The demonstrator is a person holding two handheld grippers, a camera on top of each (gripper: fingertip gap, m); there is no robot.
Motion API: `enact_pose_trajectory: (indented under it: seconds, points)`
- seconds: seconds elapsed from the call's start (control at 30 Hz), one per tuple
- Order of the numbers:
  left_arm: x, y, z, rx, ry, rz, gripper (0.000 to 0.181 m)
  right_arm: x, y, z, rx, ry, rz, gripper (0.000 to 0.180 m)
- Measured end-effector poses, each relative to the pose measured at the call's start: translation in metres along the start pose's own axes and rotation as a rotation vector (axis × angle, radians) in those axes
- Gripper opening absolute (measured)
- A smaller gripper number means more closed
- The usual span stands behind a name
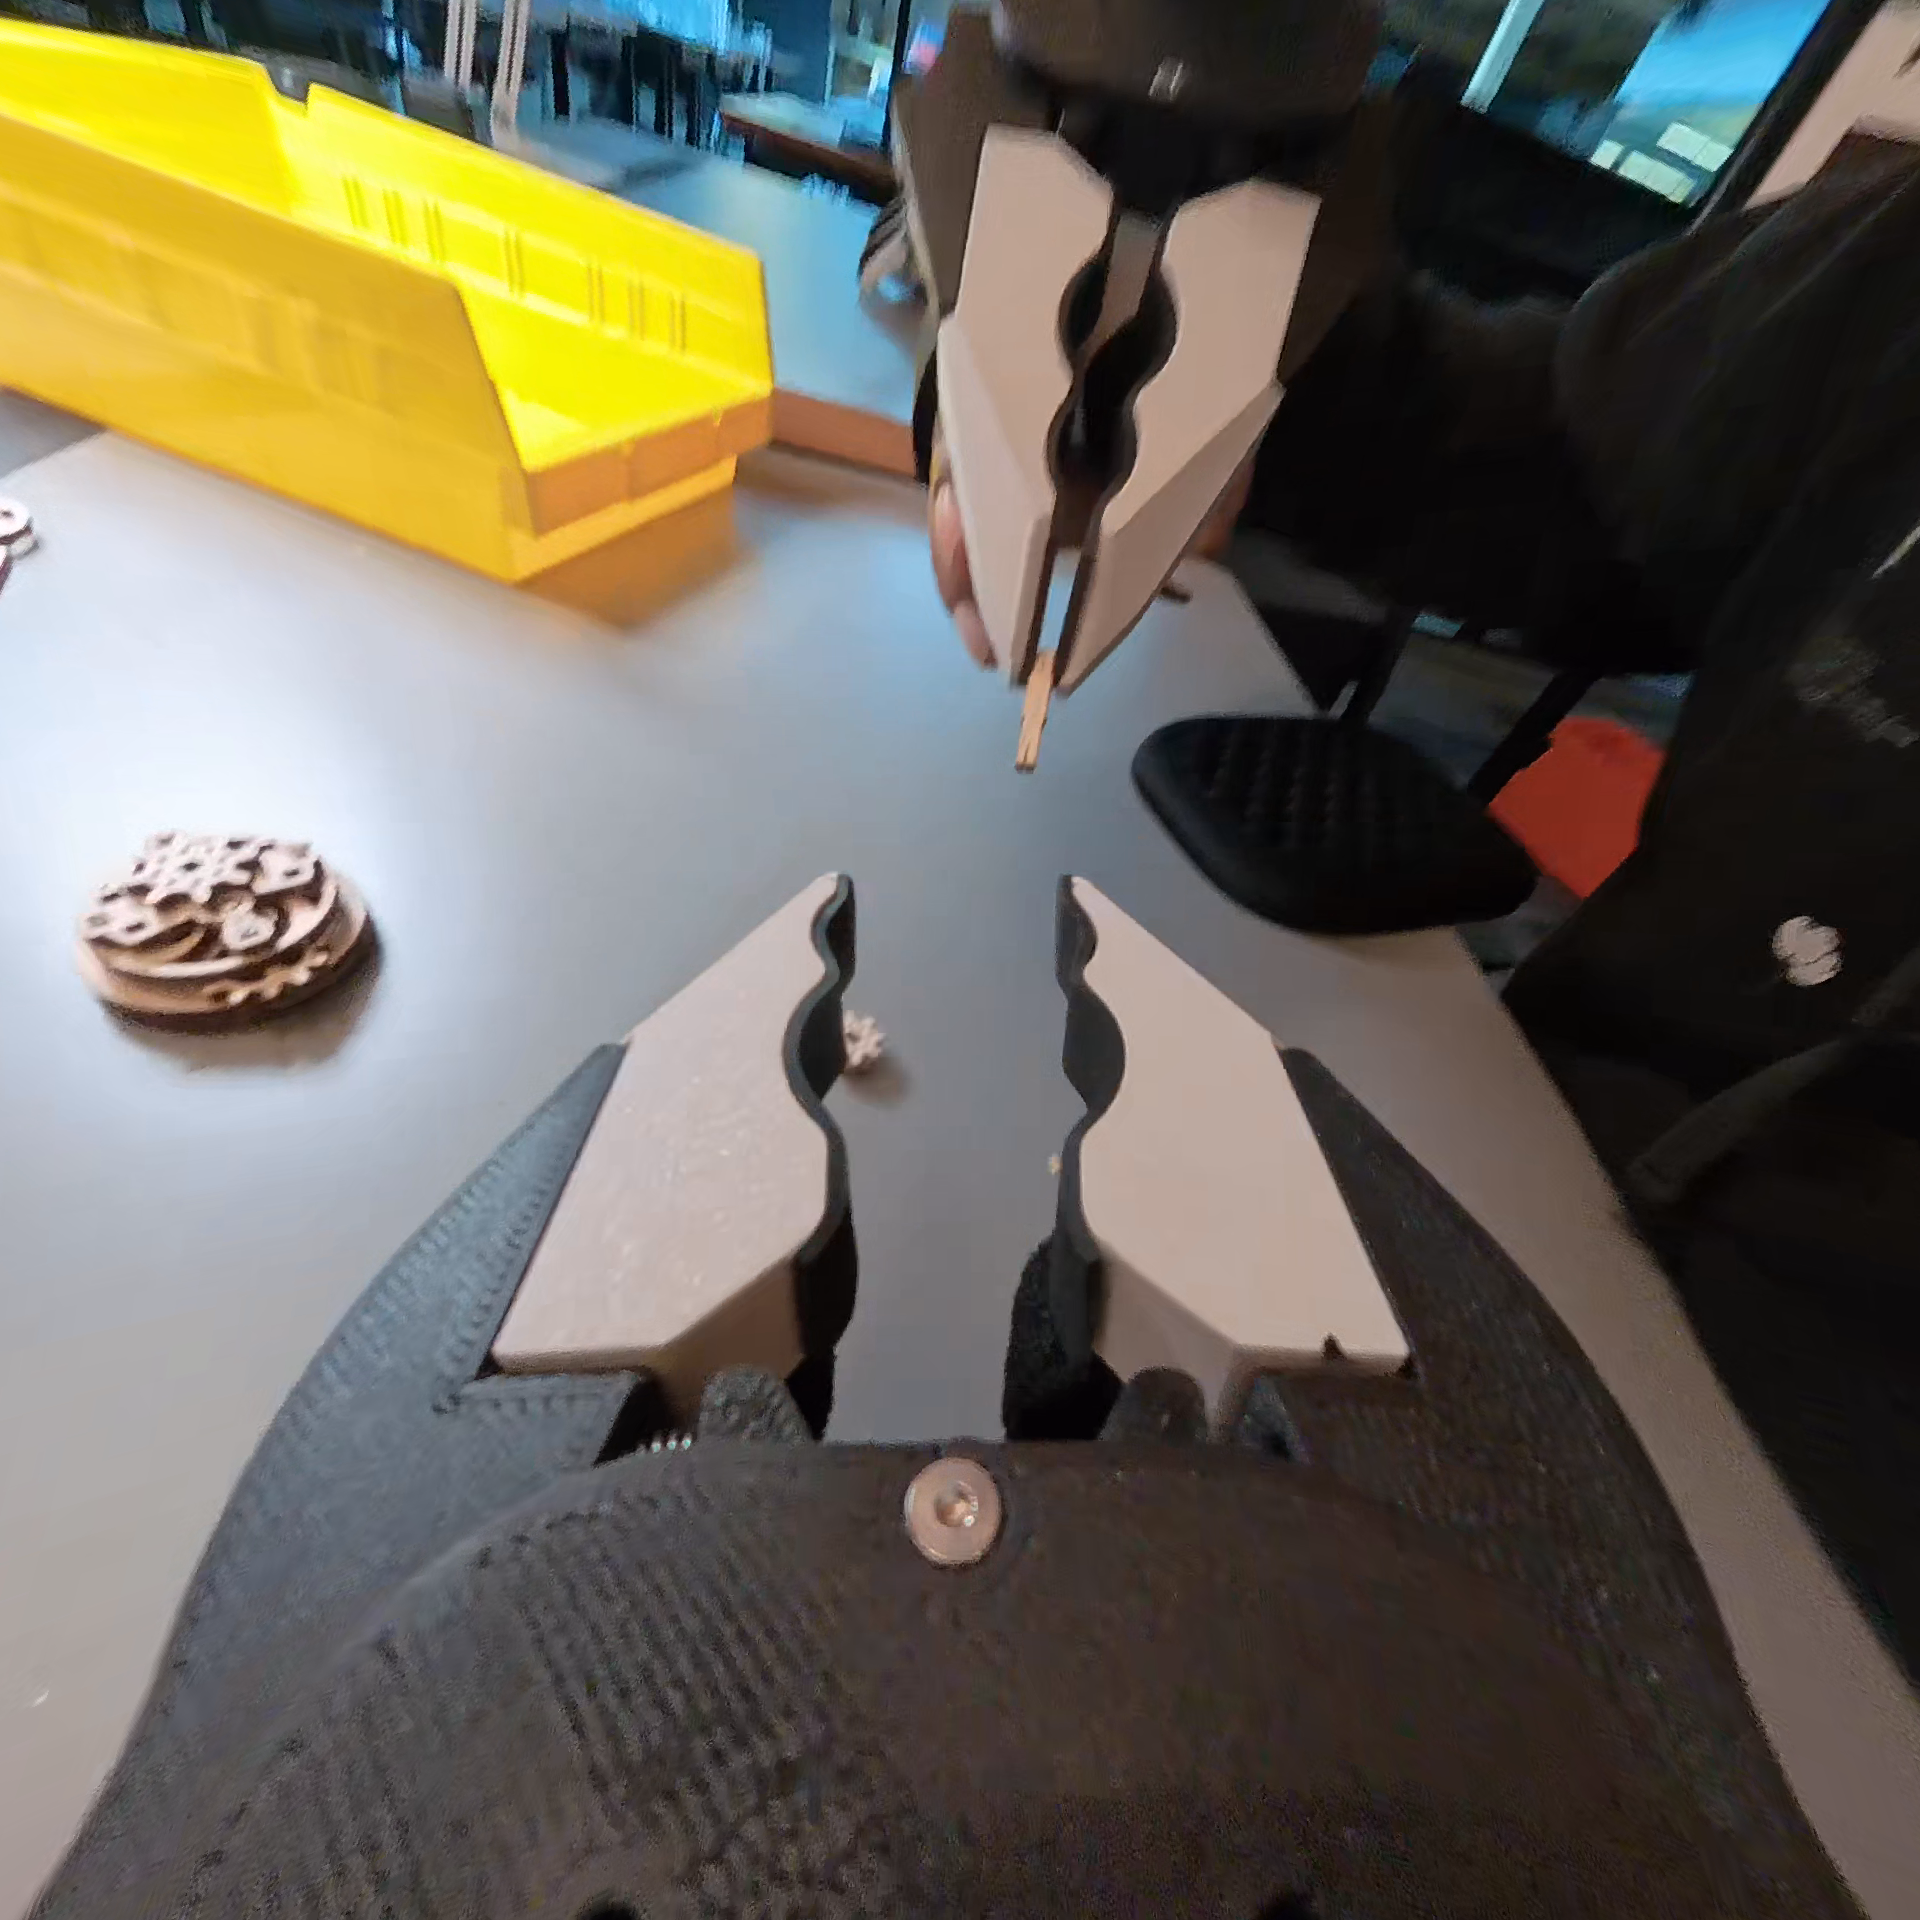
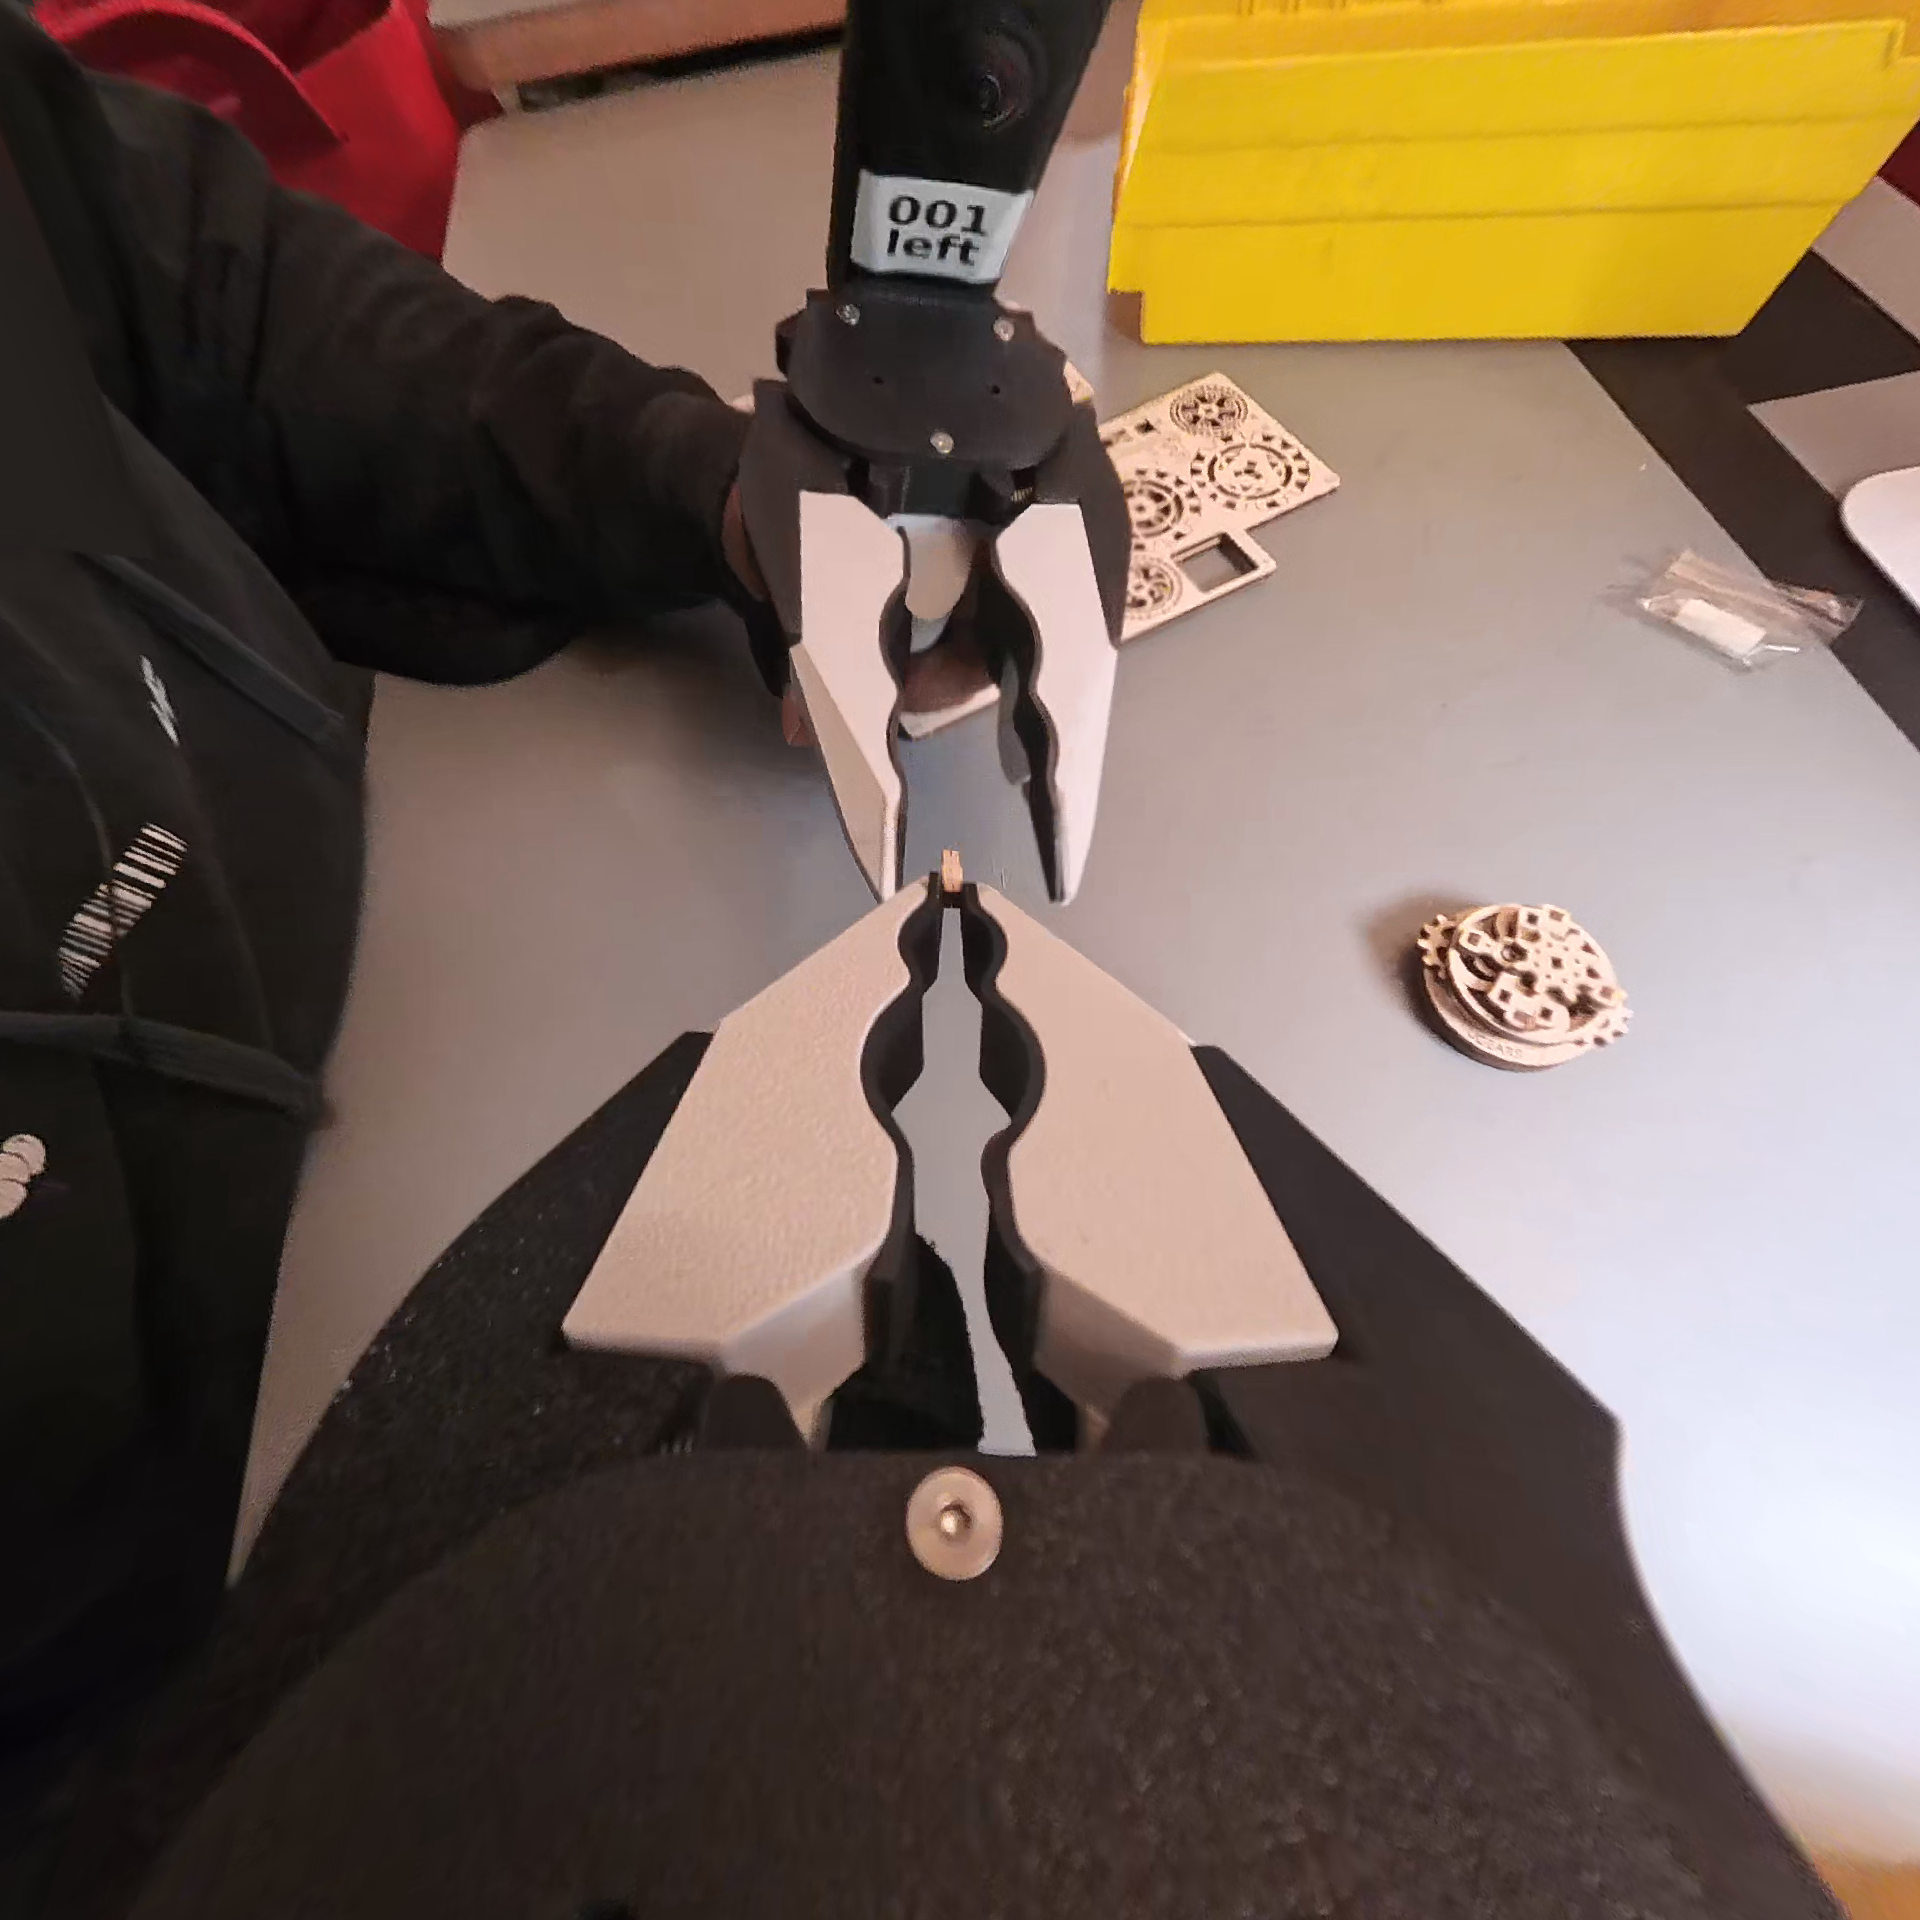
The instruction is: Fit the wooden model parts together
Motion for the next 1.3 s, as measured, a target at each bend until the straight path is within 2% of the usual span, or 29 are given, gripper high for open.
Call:
enact_pose_trajectory:
  seconds: [0.17, 0.5, 1.03, 1.3]
  points:
    - [0.007, -0.006, -0.018, 0.013, 0.032, -0.189, 0.044, 0.0, -0.003, 0.008, -0.016, -0.009, -0.072, 0.0]
    - [0.037, -0.009, -0.035, 0.085, -0.056, -0.464, 0.047, 0.005, -0.01, 0.019, -0.002, -0.008, -0.133, 0.0]
    - [0.044, -0.015, -0.033, 0.142, -0.091, -0.519, 0.037, 0.019, -0.022, 0.032, 0.043, 0.018, -0.16, 0.001]
    - [0.044, -0.016, -0.031, 0.147, -0.08, -0.512, 0.035, 0.021, -0.021, 0.03, -0.018, 0.016, -0.202, 0.001]
Point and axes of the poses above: each gripper's, where its closed fingertips meet, x out along the fingers, y out of its top, z = x × y across the jaws, the point moved 10 cm from there along -x, back along the fingers, and after that the axes turned 1 degree about -y, right-handed, at the moved point
